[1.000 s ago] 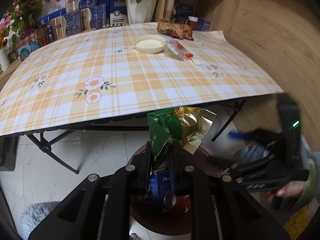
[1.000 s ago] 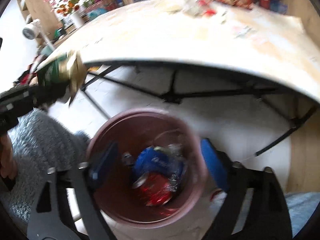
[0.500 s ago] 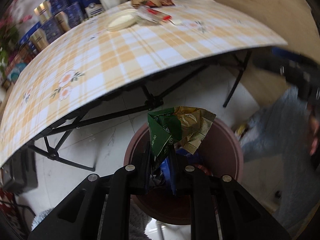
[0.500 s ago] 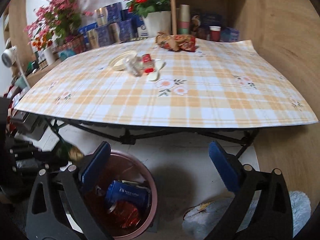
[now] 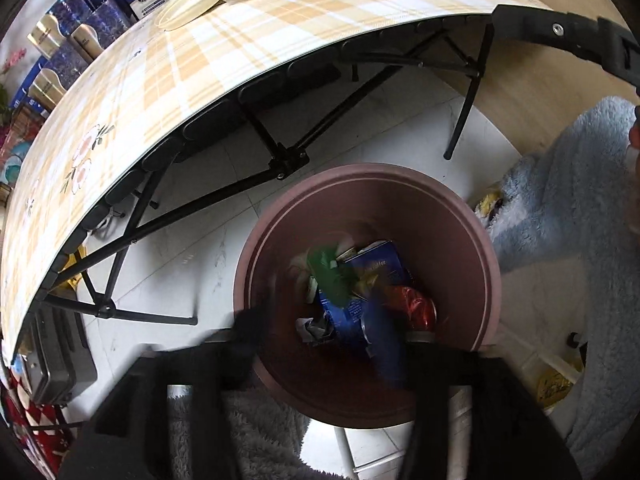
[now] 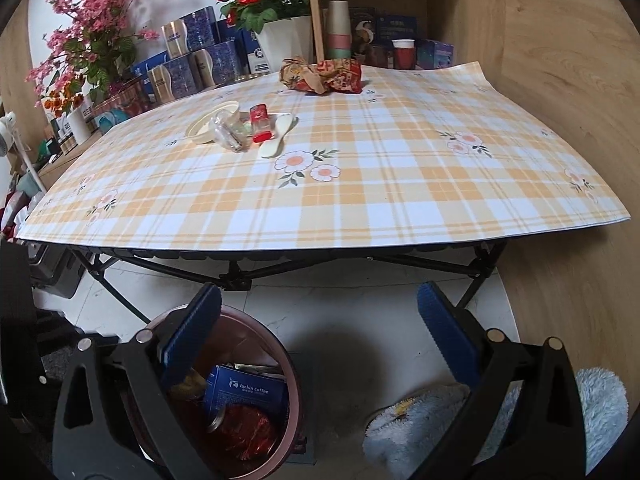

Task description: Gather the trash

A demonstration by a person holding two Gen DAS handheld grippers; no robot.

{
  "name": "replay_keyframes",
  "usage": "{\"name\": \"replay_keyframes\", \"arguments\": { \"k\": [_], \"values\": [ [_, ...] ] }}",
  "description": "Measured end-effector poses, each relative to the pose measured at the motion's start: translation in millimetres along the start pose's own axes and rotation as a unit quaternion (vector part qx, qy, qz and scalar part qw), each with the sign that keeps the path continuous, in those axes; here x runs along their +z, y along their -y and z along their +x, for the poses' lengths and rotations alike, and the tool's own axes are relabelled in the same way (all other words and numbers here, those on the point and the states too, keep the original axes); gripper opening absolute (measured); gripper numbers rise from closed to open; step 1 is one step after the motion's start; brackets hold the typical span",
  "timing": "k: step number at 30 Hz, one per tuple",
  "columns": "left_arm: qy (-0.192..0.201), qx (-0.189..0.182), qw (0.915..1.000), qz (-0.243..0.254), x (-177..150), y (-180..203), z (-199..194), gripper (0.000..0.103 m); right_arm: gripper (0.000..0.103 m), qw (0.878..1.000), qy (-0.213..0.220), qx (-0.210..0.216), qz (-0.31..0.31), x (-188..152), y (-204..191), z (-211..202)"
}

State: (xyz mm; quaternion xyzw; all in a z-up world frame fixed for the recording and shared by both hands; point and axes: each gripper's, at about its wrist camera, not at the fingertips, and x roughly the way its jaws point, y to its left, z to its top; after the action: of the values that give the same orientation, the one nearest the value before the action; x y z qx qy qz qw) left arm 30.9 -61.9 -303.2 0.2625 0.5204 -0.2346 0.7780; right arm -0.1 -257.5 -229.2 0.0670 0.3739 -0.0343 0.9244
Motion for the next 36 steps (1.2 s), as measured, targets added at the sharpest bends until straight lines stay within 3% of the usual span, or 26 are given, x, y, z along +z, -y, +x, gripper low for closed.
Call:
{"name": "replay_keyframes", "arguments": {
  "k": [4, 12, 16, 21, 31, 36],
  "values": [
    [0.012, 0.000, 0.9999, -0.009, 0, -3, -5, 0.076, 0.097, 1.000, -0.006, -0.002, 0.006, -1, 2, 3],
    [0.071, -0.010, 0.9941, -0.081, 0, -29, -31, 0.083, 0.097, 1.000, -0.001, 0.009, 0.011, 1, 4, -2],
    [0.140, -0.006, 0.9770, -0.160, -8, -54, -60, 0.083, 0.097, 0.999, 0.003, 0.025, 0.026, 2, 7, -5],
    [0.212, 0.005, 0.9456, -0.247, -24, -84, -89, 0.086, 0.097, 1.000, -0.004, 0.018, 0.013, 4, -3, -1],
    [0.255, 0.008, 0.9098, -0.328, -44, -115, -106, 0.088, 0.097, 0.998, 0.010, 0.044, -0.032, 17, -39, 1],
    [0.252, 0.002, 0.9023, -0.350, -50, -124, -104, 0.090, 0.097, 0.997, 0.013, 0.053, -0.046, 22, -52, 4]
  ]
}}
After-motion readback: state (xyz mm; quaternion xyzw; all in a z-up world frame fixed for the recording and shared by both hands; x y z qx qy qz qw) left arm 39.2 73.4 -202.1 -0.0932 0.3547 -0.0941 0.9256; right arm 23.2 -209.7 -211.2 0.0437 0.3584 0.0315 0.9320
